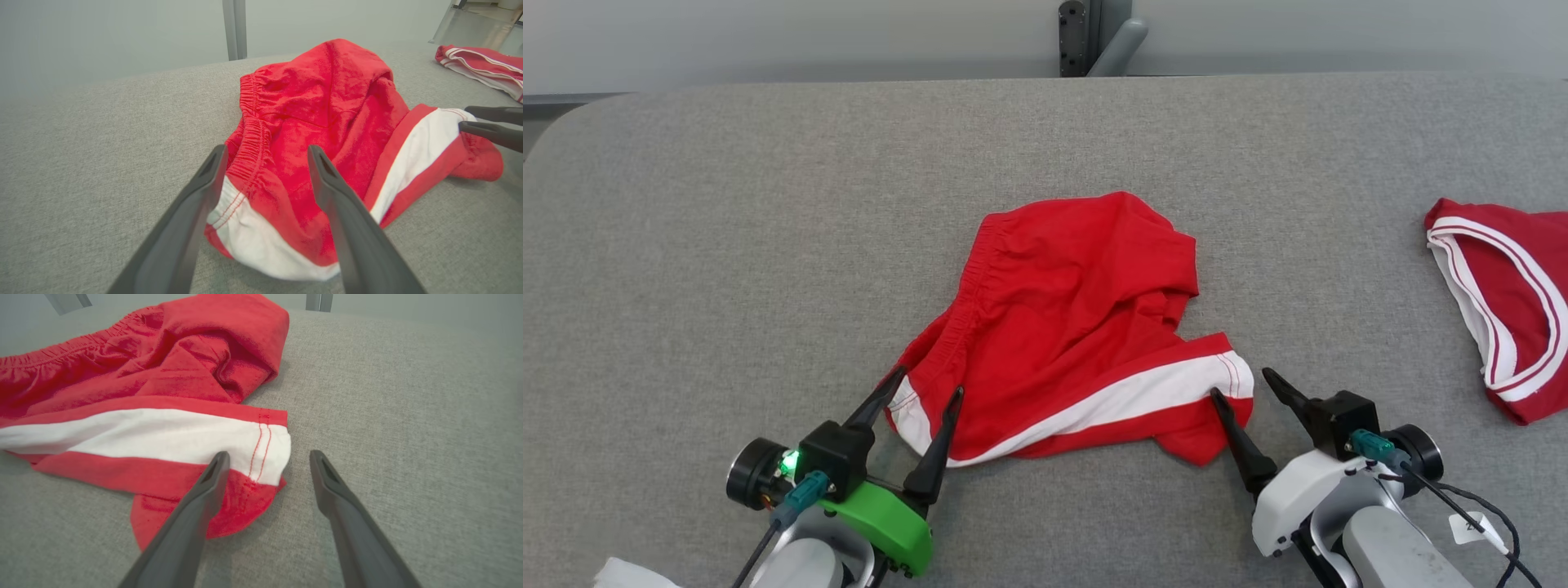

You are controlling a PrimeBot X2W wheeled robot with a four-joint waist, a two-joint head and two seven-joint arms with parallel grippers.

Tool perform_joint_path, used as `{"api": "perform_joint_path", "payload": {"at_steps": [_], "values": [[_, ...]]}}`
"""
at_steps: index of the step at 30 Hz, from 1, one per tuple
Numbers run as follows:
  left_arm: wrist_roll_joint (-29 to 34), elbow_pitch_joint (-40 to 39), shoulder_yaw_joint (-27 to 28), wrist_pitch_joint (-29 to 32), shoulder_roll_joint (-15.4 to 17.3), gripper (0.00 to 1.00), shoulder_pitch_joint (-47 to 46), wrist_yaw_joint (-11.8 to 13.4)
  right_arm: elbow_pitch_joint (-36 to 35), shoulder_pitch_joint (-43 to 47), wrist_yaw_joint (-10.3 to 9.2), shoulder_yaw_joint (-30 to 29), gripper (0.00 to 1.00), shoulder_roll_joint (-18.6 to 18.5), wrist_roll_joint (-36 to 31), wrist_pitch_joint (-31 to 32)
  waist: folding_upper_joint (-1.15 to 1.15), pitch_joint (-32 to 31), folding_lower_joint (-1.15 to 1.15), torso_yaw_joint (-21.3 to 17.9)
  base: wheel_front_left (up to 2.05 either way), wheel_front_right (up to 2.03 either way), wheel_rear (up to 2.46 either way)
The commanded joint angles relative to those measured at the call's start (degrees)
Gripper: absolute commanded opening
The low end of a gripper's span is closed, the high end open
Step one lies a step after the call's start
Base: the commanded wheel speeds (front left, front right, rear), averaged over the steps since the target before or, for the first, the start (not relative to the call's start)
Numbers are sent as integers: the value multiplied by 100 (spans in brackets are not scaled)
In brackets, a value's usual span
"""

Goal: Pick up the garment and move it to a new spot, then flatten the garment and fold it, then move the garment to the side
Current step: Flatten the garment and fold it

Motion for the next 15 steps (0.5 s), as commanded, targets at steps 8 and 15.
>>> {"api": "perform_joint_path", "payload": {"at_steps": [8,15], "values": [[-282,491,-179,4,243,100,-351,2,398,-323,-4,404,100,-13,271,-115,29,73,0,-73,0,0,0],[-382,551,-186,1,265,100,-401,2,498,-364,-4,533,100,-31,363,-202,29,82,0,-30,0,0,0]]}}
